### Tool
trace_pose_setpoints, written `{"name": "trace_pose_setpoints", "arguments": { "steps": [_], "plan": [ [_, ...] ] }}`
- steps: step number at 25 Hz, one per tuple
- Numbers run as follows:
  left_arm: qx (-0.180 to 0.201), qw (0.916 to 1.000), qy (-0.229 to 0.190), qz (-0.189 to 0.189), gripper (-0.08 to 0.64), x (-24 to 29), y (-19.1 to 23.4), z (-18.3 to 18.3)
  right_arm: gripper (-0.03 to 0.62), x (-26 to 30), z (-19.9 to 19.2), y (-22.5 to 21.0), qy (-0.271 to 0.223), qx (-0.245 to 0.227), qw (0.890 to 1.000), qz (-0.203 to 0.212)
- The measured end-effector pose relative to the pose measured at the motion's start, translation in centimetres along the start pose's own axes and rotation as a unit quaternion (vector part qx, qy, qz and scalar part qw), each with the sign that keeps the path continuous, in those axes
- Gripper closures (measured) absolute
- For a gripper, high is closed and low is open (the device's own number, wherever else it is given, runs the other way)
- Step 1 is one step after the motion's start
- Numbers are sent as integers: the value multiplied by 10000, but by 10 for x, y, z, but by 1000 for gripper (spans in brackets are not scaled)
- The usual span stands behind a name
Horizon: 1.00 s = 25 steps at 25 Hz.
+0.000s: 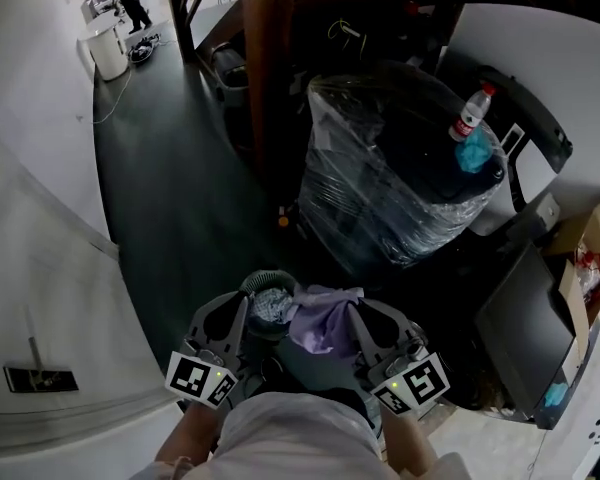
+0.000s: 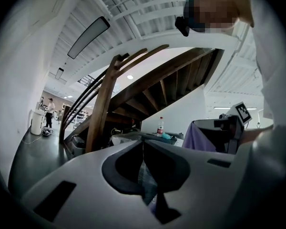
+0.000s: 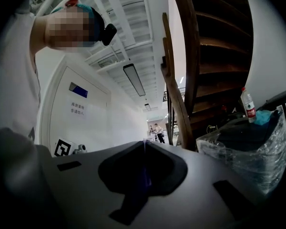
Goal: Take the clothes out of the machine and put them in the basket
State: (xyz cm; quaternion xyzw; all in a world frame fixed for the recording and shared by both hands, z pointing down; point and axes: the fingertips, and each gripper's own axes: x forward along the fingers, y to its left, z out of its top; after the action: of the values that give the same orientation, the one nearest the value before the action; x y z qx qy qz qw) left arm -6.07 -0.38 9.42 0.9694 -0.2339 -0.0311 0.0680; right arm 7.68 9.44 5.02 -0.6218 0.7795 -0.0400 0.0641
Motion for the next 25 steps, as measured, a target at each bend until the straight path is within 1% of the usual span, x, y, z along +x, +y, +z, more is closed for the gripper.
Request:
{"name": "trace_pose_setpoints", "arguments": {
  "steps": [5,9,17,22,25],
  "plan": [
    [-89,9998,89,151,537,-15,44,-9,575,46,-24,15,230,147,9996,59],
    [-164,9991,130,364,537,-27,66,-17,575,72,-43,25,416,276,9985,215],
    [-386,9939,364,963,537,-40,91,-49,575,116,-74,35,781,398,9927,828],
    [-543,9880,462,1370,537,-38,97,-73,575,133,-107,33,1225,409,9832,1289],
    [-697,9855,504,1465,537,-31,101,-93,575,142,-130,31,1445,351,9774,1503]
  ]
}}
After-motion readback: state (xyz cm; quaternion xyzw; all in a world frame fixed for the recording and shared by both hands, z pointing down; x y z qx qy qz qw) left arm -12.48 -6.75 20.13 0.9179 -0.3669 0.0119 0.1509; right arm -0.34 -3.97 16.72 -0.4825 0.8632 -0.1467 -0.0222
